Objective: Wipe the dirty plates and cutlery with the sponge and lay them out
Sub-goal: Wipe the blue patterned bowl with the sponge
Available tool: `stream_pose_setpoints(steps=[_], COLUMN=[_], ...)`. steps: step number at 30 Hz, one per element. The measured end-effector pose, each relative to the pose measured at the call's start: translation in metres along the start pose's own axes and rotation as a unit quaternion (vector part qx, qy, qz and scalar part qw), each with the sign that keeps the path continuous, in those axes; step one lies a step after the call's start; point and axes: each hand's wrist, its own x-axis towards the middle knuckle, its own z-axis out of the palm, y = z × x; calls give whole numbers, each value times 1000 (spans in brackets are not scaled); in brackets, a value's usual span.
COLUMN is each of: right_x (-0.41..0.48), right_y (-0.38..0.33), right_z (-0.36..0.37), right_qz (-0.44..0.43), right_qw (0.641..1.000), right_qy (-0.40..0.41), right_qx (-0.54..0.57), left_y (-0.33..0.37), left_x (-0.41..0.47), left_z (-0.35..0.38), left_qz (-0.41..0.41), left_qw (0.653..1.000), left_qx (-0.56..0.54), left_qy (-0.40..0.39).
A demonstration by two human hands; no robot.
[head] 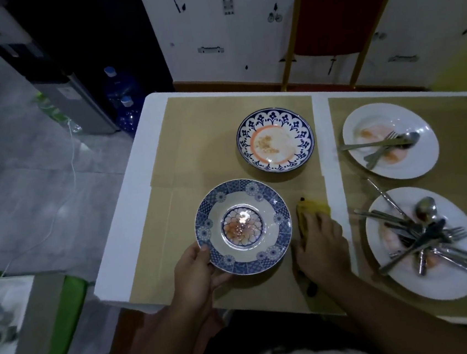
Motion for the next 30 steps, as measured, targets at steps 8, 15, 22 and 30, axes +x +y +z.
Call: stream_pose_setpoints(steps=[8, 15, 22, 30], right_x=[0, 20, 29, 25], right_y=[23, 32, 25, -6], right_z=[4, -18, -95, -112], right_qz=[-83, -53, 205, -35], right_qw=[995, 990, 832, 911], right_qy=[57, -17, 1, -36], right_qx=[-20, 128, 516, 409], left_y=[1, -5, -11, -14], left_x=[5, -1, -17, -33], left_z=[-1, 16, 38, 63], left_qz=[-9, -5, 9, 14], left_qw=[1000, 1000, 1000, 1000], left_qx=[23, 14, 3, 4], left_qy=[-16, -5, 13, 10])
